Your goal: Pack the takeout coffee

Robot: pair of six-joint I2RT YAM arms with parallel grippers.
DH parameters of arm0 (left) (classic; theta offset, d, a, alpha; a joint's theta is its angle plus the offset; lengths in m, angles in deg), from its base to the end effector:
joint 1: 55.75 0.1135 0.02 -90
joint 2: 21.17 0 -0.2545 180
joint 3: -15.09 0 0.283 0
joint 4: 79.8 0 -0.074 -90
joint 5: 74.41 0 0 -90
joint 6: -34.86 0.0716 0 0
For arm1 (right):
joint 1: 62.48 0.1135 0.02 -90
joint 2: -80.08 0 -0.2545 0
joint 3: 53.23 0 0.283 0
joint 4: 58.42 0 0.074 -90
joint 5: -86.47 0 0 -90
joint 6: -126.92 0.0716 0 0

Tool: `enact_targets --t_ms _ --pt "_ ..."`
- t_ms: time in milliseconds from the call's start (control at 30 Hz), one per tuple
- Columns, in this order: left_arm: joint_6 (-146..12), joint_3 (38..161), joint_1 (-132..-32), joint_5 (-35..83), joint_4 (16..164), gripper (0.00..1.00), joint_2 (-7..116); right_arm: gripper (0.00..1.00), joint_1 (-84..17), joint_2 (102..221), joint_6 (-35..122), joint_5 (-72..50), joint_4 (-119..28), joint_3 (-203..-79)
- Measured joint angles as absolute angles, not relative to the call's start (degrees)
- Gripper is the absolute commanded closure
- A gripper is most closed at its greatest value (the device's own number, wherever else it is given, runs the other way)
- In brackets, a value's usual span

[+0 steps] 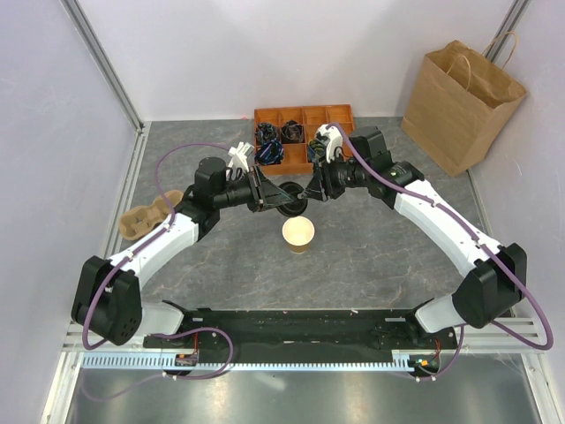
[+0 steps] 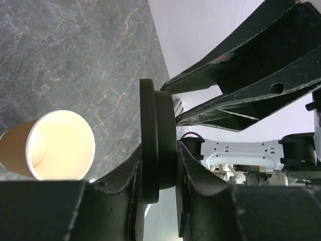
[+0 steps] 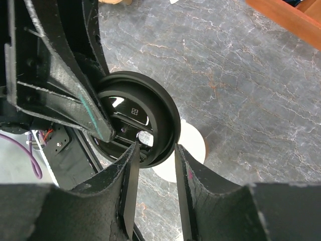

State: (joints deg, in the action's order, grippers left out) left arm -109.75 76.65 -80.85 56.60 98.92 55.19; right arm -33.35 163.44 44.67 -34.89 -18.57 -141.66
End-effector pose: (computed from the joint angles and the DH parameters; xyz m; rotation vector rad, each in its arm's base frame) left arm 0.3030 -0.1938 0.2531 0.0355 2.1134 -1.5653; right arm 0.3168 0.2192 0.3142 -0.7296 2.1139 0.9552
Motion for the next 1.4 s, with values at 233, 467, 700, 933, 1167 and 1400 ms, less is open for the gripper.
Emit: enact_targets --t_ms 233,467,700,933,1167,1400 --pt "-109.75 76.65 -80.83 56.63 99.27 0.98 55.19 0.68 -33.2 164.18 44.65 -33.9 -18.68 -141.66" --pt "-109.75 76.63 -80.83 56.39 99.23 0.98 55.21 0.73 -32.89 164.57 44.87 -33.88 -19.2 -141.66" --pt "-109.75 76.63 -80.83 56.36 99.23 0.98 55.74 0.86 -32.35 165.25 44.8 -33.62 -19.27 -141.66" --pt "-109.73 76.61 -81.0 56.74 99.16 0.49 55.93 1.0 -32.22 166.06 44.17 -32.07 -18.59 -142.44" --pt "-105.43 75.73 -76.11 59.34 91.66 0.0 52.7 1.0 -31.93 166.39 35.75 -28.64 -11.84 -145.68" --pt "-95.24 75.97 -63.06 62.09 79.34 0.0 45.33 1.0 -30.42 168.33 26.51 -26.56 -2.96 -151.67"
